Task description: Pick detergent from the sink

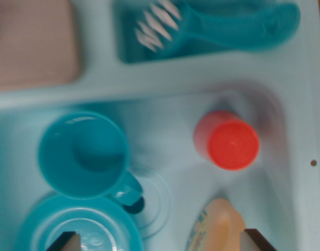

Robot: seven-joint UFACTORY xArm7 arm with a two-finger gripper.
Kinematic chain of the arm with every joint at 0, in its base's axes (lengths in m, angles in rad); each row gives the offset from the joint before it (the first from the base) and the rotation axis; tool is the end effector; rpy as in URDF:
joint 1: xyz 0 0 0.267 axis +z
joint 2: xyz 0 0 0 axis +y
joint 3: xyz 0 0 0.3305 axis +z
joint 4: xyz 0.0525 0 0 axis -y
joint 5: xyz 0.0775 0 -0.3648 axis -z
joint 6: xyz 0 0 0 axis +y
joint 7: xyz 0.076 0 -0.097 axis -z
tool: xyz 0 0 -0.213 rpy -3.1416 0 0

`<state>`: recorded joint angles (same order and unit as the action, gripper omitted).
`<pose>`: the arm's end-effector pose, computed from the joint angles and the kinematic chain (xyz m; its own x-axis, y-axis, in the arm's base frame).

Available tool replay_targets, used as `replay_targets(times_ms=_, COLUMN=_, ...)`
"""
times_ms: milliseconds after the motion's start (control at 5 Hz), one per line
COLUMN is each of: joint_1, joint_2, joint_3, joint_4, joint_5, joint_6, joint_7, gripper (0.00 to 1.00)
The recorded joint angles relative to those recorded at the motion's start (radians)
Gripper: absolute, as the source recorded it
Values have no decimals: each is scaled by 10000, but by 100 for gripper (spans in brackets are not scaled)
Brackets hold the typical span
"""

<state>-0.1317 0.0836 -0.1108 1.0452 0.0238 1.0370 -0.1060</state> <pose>0.4631 -0.1101 0.1322 0.9863 -0.1477 -0.0733 -0.1494 -0.9886 -0.0181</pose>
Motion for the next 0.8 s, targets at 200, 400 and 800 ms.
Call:
replay_targets(times_ms=200, joint_1=-79, joint_2=55, joint_3=-84, joint_4=-380, joint_5=2, joint_6=-407, joint_7=-84, gripper=0)
replay_targets(times_ms=400, joint_1=-79, joint_2=55, joint_3=-84, joint_4=-380, joint_5=2, joint_6=-407, joint_7=-84, gripper=0)
replay_targets(times_ms=800, joint_1=-148, joint_2=103, joint_3=-158, joint_4=-713, joint_5=4, joint_6=-763, joint_7=-159, gripper=0)
